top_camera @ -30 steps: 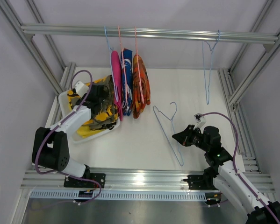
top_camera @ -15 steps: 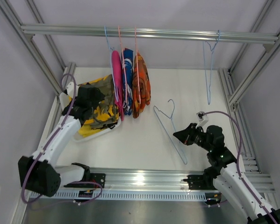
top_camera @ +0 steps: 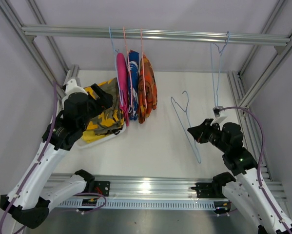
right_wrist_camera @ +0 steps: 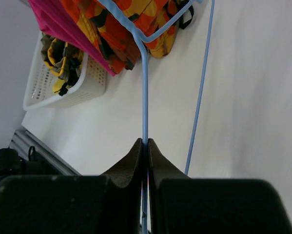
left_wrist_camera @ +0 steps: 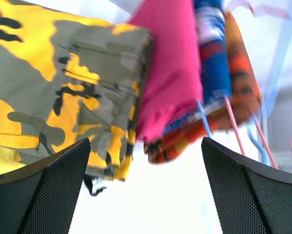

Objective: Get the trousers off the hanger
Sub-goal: Place the hanger at the clothesline.

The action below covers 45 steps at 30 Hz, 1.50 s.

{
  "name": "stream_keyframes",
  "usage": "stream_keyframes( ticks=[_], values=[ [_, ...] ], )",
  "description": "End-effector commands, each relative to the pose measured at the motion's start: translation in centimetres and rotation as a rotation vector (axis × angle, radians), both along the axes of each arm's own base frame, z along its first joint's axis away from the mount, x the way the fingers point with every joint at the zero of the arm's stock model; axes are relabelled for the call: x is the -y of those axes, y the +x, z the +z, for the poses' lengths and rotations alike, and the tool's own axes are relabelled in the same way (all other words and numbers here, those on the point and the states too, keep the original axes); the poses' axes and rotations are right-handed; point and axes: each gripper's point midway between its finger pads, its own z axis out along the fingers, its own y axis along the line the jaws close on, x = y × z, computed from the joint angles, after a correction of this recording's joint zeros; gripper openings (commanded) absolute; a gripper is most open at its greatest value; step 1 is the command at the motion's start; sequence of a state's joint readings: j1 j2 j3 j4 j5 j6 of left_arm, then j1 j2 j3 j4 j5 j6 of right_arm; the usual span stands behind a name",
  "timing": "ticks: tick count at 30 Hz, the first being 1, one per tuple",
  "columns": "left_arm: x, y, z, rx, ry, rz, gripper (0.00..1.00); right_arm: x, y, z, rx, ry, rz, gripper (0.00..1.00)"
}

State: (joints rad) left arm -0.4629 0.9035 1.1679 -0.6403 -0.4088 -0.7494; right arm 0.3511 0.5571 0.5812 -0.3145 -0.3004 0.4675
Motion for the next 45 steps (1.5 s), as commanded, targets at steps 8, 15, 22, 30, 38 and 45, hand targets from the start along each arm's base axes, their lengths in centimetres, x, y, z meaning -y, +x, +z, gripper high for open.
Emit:
stream_keyframes(
  ticks=[8,15,22,30,38,45],
  values=[
    [2.0,-1.8,6.7,0.166,0.191,-0.181,0.99,3.1,1.0,5.6,0.097,-0.118,-0.136,0.00],
    [2.5,-1.0,6.5,0.189,0.191,-0.173,0.99,3.5,1.0,12.0,0.183,-0.099,-0.158,0.00],
    [2.5,-0.8,4.8,0.267,0.180,-0.170,0.99,3.7,2.3,18.1,0.272,-0.095,-0.191,0.00],
    [1.3,-1.3,3.7,0.264,0.131,-0.169,0.99,2.7,6.8,20.8,0.291,-0.124,-0.212,0.00],
    [-1.0,-2.2,5.0,0.328,0.161,-0.095,1.00,2.2,9.7,23.4,0.332,-0.136,-0.237,0.00],
    [-1.3,-2.3,5.2,0.335,0.168,-0.083,0.99,2.5,9.9,25.6,0.376,-0.118,-0.256,0.00]
  ],
)
